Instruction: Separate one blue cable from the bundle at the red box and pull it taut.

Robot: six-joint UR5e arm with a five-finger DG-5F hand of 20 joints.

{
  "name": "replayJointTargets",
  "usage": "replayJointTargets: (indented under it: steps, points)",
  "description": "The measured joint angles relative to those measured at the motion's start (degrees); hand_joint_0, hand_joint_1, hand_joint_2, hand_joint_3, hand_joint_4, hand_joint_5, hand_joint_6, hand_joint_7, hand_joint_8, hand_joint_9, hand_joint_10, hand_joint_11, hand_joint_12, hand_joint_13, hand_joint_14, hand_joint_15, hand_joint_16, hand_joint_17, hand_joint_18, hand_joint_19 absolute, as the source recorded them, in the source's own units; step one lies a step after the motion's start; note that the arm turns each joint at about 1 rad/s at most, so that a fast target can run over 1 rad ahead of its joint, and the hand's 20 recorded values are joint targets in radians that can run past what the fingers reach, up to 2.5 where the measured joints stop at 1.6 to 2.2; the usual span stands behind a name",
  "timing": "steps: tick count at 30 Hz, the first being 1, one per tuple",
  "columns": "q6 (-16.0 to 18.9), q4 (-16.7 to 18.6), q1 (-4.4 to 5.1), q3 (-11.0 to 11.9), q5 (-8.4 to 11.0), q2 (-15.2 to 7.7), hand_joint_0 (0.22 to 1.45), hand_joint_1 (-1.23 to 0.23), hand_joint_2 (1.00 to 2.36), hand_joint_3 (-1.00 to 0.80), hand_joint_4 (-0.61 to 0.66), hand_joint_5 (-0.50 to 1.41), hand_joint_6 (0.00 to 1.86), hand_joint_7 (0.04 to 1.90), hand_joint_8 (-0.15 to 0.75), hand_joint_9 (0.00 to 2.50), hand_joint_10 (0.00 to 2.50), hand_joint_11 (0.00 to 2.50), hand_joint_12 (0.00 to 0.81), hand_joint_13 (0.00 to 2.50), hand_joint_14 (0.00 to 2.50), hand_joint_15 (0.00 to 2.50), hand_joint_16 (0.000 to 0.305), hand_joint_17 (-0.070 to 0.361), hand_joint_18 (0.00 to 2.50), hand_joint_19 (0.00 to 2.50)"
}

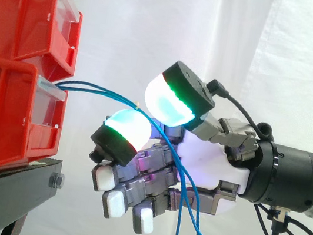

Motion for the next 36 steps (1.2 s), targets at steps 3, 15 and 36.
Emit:
replayJointTargets:
  steps: [3,15,36]
  points:
    - [0.0,-0.1,0.09,0.1,-0.06,0.0,0.54,-0.49,1.0,-0.5,0.2,-0.16,0.85,1.08,0.393,0.94,0.02,0.71,0.42,0.91,0.02,0.53,0.055,0.123,1.02,0.7]
    - [-0.4,-0.4,0.1,0.4,0.11,0.0,0.65,-0.74,1.01,-0.42,0.22,-0.19,0.87,1.05,0.39,0.89,0.02,0.75,0.412,0.87,0.02,0.54,0.053,0.119,0.98,0.71]
    - [-0.8,-0.8,-0.13,0.5,-0.1,0.0,0.59,-0.97,1.0,-0.5,0.2,-0.22,0.88,1.0,0.348,0.72,0.02,0.78,0.412,0.74,0.02,0.51,0.054,0.122,0.92,0.61]
